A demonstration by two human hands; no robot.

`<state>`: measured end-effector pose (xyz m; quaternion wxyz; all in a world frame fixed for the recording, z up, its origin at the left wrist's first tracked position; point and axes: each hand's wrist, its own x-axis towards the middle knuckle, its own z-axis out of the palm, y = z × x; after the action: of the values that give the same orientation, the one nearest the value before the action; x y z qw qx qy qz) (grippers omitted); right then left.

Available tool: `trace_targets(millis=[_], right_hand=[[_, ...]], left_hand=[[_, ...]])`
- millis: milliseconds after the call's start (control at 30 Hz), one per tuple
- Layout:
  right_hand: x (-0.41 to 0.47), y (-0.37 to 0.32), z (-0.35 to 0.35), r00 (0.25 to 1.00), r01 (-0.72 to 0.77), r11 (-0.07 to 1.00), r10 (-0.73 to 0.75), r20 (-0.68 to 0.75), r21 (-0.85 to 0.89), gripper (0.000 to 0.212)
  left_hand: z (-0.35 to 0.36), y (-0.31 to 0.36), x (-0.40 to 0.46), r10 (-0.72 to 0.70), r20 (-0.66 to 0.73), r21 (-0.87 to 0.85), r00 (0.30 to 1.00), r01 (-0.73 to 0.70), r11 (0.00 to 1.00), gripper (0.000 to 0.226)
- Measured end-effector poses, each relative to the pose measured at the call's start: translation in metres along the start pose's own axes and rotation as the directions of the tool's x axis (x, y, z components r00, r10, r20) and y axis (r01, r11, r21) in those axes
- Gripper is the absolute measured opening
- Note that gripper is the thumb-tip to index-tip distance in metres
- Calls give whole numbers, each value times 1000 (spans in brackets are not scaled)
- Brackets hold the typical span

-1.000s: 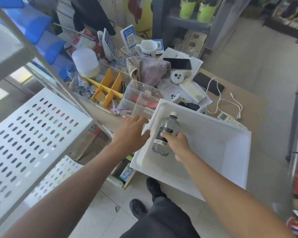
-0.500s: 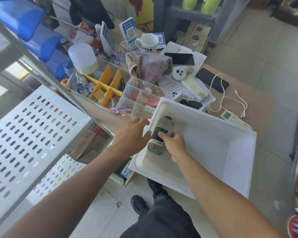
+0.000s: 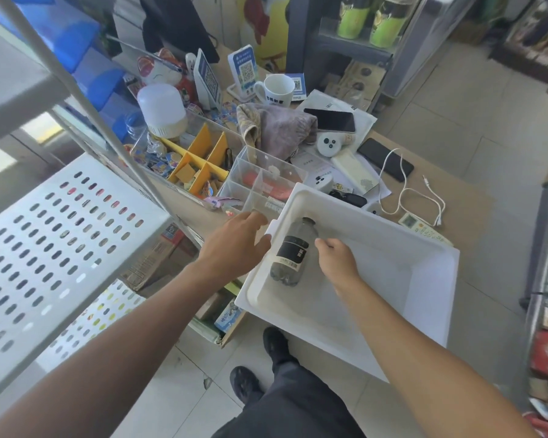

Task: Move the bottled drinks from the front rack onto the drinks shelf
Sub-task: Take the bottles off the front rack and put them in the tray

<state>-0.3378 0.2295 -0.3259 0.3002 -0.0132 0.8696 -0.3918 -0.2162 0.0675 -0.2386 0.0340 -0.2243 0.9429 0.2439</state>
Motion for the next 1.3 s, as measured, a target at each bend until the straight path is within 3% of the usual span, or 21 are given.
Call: trace_targets(millis=[167, 267, 400, 633, 933, 1033, 1133, 1300], right_hand=[[-25, -30, -22, 976, 218, 959, -216, 33, -183, 17], [-51, -58, -26, 912, 407, 869, -401, 83, -280, 37], [-90, -100, -25, 765, 635, 695, -626, 152, -337, 37], [-152, -172, -5, 455, 858, 370, -870, 189, -357, 35], [-229, -260, 29, 152, 979, 120, -967, 203, -164, 36], [-243, -287, 46, 77, 992, 54, -976, 203, -117, 38], [-251, -311, 62, 36, 998, 24, -976, 217, -56, 41], [-238, -351, 94, 33, 999, 25, -974, 226, -36, 49]], left_hand=[[-25, -4, -12, -4, -99, -18, 995, 3, 1000, 29], [-44, -6, -24, -1, -178, -31, 984, -4, 1000, 28], [-74, -10, -47, -24, -283, -26, 959, 17, 1000, 28], [-134, -29, -104, -91, -492, -61, 866, 70, 996, 25], [-220, -53, -186, -129, -746, -20, 653, 171, 985, 20], [-242, -62, -202, -134, -778, 16, 614, 232, 973, 21], [-258, -70, -209, -166, -791, 24, 588, 302, 953, 20], [-275, -80, -199, -248, -793, -14, 556, 391, 920, 21]])
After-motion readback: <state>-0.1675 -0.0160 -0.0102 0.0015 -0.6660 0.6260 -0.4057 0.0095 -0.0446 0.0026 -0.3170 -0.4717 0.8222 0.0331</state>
